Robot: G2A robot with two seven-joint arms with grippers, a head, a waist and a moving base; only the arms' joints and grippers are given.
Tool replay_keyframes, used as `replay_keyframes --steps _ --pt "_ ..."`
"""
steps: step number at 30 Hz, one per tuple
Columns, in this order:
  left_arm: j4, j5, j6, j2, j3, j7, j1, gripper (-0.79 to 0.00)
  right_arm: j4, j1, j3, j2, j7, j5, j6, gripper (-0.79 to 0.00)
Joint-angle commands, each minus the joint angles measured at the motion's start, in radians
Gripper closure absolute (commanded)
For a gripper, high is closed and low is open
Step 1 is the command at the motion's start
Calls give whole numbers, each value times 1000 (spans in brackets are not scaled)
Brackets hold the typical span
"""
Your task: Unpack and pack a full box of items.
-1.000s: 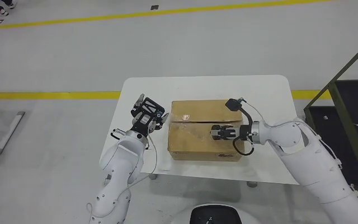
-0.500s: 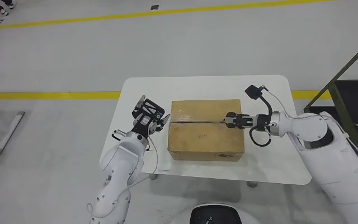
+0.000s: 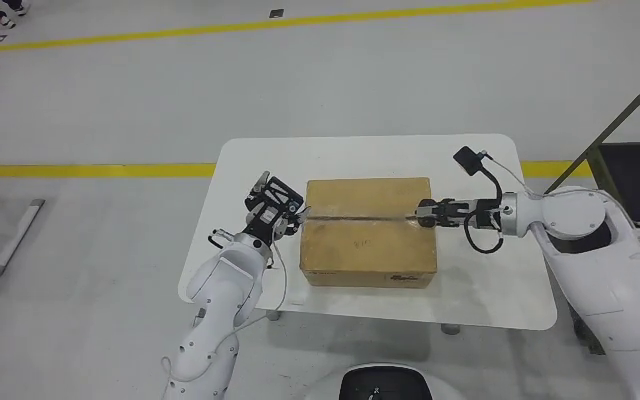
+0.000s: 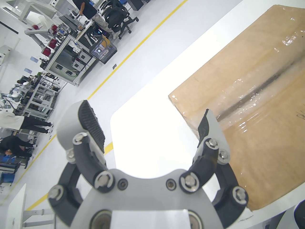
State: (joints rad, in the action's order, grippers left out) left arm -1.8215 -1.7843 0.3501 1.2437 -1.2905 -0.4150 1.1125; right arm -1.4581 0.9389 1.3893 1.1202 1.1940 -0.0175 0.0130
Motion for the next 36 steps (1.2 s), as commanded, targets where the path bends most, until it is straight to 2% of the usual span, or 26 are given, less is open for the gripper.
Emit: replay_keyframes --steps 1,2,10,13,27,34,36 --pt "2 1 0 0 2 -3 -2 -145 17 -12 -8 0 -7 5 0 0" --pt "2 1 0 0 2 -3 -2 0 31 -19 -15 0 -10 10 -2 0" --pt "2 1 0 0 2 -3 -2 0 107 -59 -40 1 18 96 -52 0" --pt "4 6 -4 1 5 21 4 0 106 -71 -48 -4 17 52 -51 0" --pt "111 -71 25 14 126 97 -84 0 132 -63 -30 -15 38 186 -102 0" --pt "128 -81 37 18 149 103 -96 0 151 -55 -18 -16 13 286 -114 0" --pt "130 -85 47 18 150 101 -97 0 156 -59 -24 -20 -12 230 -116 0"
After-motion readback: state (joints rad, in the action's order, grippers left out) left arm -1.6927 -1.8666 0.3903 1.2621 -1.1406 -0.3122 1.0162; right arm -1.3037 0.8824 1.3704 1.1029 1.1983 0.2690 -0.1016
